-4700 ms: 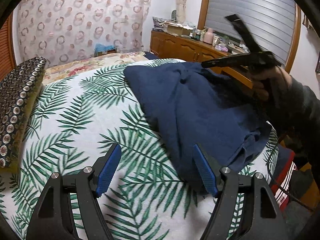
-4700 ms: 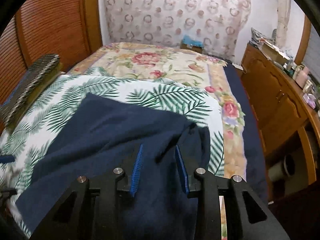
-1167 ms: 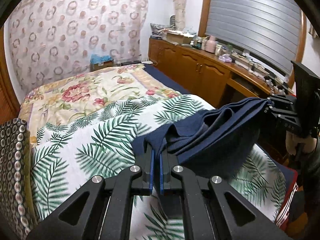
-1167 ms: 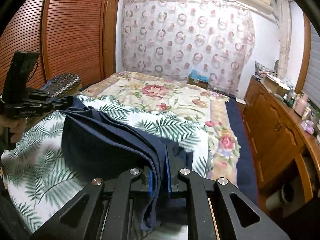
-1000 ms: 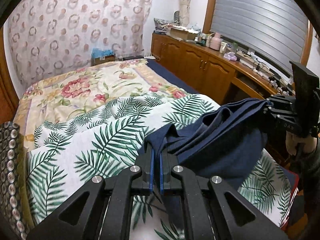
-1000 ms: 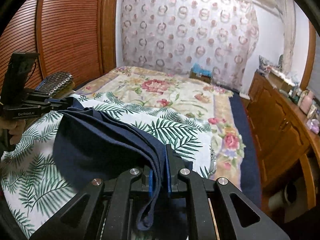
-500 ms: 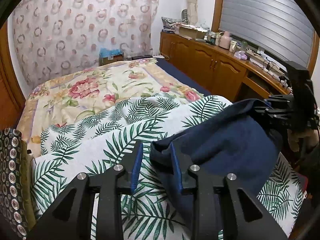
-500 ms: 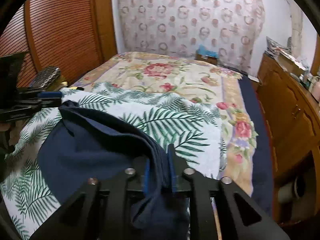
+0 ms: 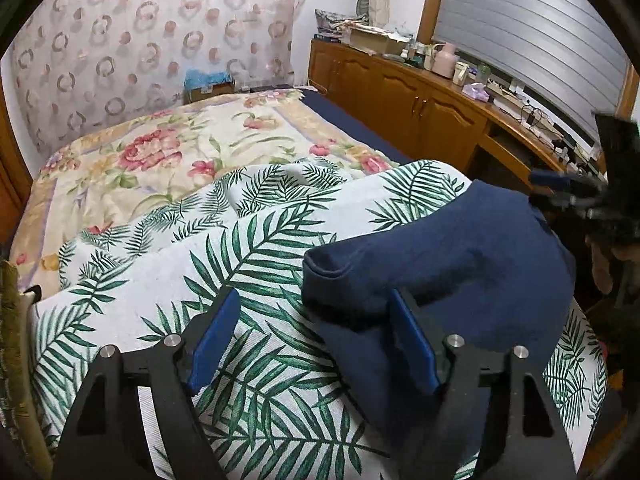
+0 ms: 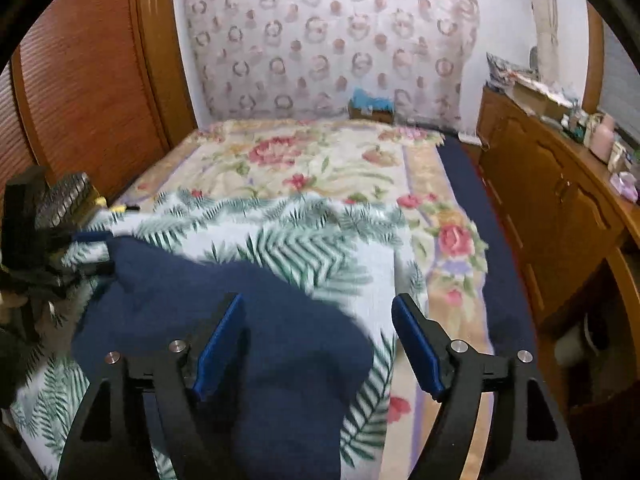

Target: Fold small clothes

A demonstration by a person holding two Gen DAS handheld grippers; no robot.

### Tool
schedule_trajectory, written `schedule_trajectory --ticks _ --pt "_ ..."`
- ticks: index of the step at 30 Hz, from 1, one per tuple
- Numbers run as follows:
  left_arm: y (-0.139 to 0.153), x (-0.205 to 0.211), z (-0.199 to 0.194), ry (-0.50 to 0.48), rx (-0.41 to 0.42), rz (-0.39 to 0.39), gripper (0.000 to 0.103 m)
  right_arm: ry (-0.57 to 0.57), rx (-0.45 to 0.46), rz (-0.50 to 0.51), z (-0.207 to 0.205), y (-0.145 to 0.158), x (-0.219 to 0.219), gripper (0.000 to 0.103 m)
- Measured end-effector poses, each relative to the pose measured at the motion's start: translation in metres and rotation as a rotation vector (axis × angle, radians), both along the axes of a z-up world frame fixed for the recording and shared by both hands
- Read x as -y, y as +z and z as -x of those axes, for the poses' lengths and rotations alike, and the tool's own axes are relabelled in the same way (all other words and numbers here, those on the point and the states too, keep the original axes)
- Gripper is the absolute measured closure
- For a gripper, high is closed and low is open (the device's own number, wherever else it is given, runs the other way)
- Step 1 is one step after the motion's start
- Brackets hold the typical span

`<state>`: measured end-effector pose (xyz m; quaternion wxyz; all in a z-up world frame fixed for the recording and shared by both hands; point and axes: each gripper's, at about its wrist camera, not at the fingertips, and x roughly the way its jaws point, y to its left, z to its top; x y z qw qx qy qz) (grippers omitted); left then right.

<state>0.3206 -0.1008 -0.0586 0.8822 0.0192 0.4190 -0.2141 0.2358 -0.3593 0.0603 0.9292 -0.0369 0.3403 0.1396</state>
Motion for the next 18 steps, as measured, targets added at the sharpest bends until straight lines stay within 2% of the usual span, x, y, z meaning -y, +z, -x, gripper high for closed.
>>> schedule_trajectory --ticks 2,5,14,18 --pt "-0.005 0.000 -0.004 0.007 -0.016 0.004 0.026 -0.011 -0.036 -0.001 -0.001 -0.011 0.002 0.025" --pt "-0.010 0.005 -0.011 -0.001 -0.036 -0.003 0.026 -0.011 -0.089 -0.069 -0.007 -0.021 0.007 0.025" --pt "-0.021 0.009 -0.019 -0.025 -0.077 0.012 0.026 0.040 -0.161 -0.155 -0.021 -0.030 0.018 0.025" --pt "-0.022 0.012 -0.015 -0.044 -0.051 0.005 0.033 0.057 -0.157 -0.162 -0.022 -0.028 0.023 0.027"
